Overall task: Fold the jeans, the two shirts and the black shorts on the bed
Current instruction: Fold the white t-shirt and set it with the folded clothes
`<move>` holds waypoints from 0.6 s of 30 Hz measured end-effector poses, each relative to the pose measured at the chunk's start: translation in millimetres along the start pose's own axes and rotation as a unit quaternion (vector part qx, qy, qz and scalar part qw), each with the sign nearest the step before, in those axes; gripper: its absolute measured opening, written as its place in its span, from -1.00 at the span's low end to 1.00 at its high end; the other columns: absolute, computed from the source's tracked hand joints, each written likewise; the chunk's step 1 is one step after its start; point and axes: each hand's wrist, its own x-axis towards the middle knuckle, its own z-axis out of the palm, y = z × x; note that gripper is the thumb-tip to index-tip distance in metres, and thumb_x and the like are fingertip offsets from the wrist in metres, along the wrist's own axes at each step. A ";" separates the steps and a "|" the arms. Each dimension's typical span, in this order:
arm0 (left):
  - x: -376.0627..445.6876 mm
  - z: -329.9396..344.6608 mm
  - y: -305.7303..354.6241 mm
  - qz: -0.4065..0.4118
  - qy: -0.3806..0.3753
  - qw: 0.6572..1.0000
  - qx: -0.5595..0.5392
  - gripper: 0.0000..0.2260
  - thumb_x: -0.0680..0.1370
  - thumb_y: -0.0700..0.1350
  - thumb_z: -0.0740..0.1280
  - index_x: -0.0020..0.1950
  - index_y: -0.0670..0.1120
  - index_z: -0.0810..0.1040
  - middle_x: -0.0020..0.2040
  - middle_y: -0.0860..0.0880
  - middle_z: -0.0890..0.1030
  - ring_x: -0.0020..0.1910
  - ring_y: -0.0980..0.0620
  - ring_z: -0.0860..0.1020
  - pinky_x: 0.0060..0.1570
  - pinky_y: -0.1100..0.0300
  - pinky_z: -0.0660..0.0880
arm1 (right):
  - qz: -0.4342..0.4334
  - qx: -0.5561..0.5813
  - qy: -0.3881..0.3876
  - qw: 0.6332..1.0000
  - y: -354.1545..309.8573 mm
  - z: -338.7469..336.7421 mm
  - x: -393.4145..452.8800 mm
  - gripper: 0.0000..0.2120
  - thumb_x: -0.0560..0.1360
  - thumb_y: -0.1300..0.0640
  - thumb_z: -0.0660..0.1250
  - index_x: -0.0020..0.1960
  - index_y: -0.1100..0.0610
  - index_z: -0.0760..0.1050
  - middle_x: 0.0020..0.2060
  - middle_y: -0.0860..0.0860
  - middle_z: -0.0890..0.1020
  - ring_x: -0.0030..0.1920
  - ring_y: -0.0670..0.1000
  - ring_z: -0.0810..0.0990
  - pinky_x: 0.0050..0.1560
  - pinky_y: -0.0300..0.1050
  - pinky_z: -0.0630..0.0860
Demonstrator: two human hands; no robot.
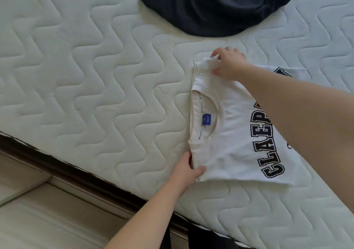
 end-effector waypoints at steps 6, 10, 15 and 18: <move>-5.2 7.1 -22.6 -0.039 0.004 0.996 -0.076 -0.54 0.40 -0.15 0.57 0.21 0.08 0.48 0.15 0.08 0.63 0.16 0.09 0.59 0.18 0.15 0.52 | -0.011 -0.109 -0.069 0.992 -12.0 -9.8 3.3 -0.54 0.46 -0.15 0.40 0.23 0.10 0.46 0.06 0.08 0.54 0.13 0.18 0.45 0.08 0.02 0.34; -13.9 20.4 -20.6 -0.110 0.028 0.959 -0.259 -0.73 0.48 -0.28 0.47 0.14 -0.12 0.57 -0.03 -0.05 0.71 -0.06 -0.02 0.66 -0.10 0.15 0.61 | -0.039 -0.090 -0.072 0.993 -13.3 -13.7 -4.8 -0.58 0.46 -0.08 0.43 0.13 0.20 0.48 -0.02 0.11 0.53 -0.07 0.12 0.45 -0.10 -0.05 0.38; -24.9 27.8 -2.8 -0.077 0.058 0.916 -0.389 -0.82 0.52 -0.33 0.37 0.07 -0.12 0.57 -0.12 0.01 0.71 -0.14 0.09 0.64 -0.13 0.23 0.55 | -0.048 -0.037 -0.069 0.996 -1.5 -27.7 -19.8 -0.65 0.47 -0.04 0.43 0.08 0.17 0.45 -0.10 0.08 0.50 -0.12 0.11 0.45 -0.16 -0.08 0.32; -28.0 24.6 11.1 -0.047 0.088 0.887 -0.451 -0.82 0.54 -0.33 0.33 0.07 -0.10 0.57 -0.06 -0.03 0.69 -0.09 0.07 0.64 -0.06 0.20 0.54 | -0.050 -0.056 -0.065 0.995 8.5 -32.2 -25.5 -0.69 0.47 -0.04 0.43 0.09 0.14 0.54 -0.10 0.06 0.55 -0.10 0.11 0.47 -0.13 -0.09 0.32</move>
